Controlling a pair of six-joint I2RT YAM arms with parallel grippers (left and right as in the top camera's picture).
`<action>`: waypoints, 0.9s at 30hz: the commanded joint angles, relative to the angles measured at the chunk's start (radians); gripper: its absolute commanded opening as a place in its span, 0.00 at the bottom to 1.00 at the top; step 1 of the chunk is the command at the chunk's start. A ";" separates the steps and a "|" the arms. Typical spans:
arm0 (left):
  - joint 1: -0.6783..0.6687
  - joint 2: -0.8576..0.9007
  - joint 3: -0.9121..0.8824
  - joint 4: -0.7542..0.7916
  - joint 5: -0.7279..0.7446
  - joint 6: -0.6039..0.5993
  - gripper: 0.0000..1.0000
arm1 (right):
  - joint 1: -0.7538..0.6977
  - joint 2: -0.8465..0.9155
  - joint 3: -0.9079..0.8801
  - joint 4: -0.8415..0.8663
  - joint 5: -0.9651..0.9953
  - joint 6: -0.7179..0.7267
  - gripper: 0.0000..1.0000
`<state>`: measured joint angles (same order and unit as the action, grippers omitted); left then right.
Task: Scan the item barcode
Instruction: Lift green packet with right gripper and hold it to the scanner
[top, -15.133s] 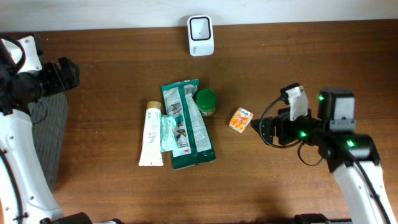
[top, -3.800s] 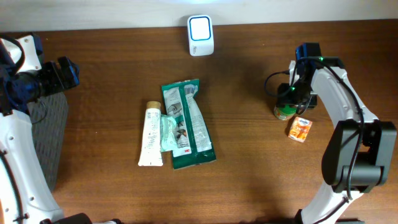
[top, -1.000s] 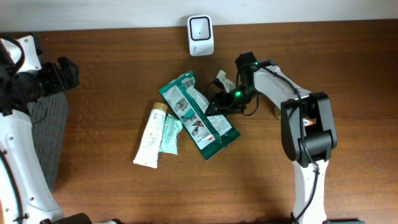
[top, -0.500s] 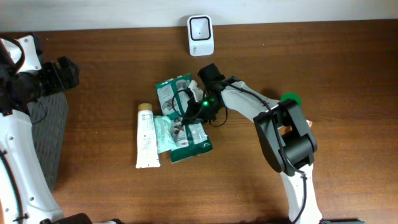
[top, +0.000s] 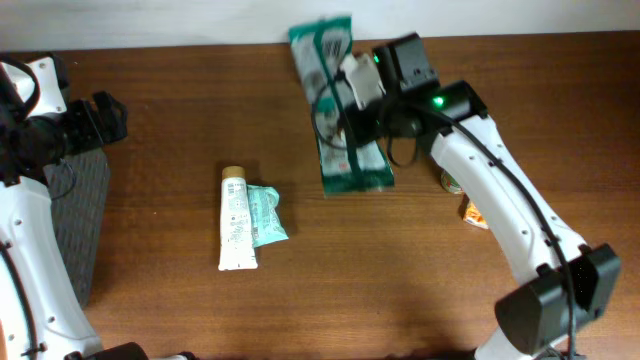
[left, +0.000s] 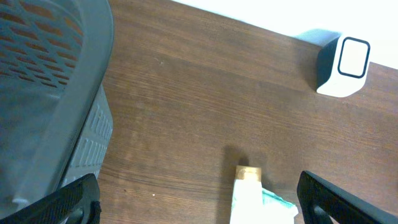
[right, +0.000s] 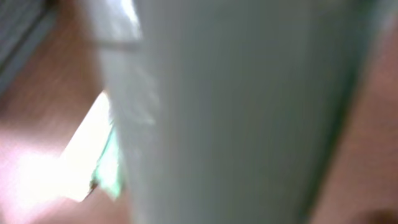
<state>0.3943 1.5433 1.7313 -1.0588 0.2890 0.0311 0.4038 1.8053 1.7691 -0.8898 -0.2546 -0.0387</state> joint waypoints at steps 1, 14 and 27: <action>0.002 -0.014 0.011 0.002 0.011 0.015 0.99 | 0.044 0.171 0.275 -0.053 0.624 -0.072 0.04; 0.002 -0.014 0.011 0.002 0.011 0.015 0.99 | 0.079 0.684 0.302 0.749 1.380 -1.001 0.04; 0.002 -0.014 0.011 0.002 0.011 0.015 0.99 | 0.104 0.401 0.303 0.618 1.350 -0.846 0.04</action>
<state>0.3943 1.5425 1.7317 -1.0576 0.2890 0.0311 0.4831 2.4100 2.0567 -0.1570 1.1343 -1.0336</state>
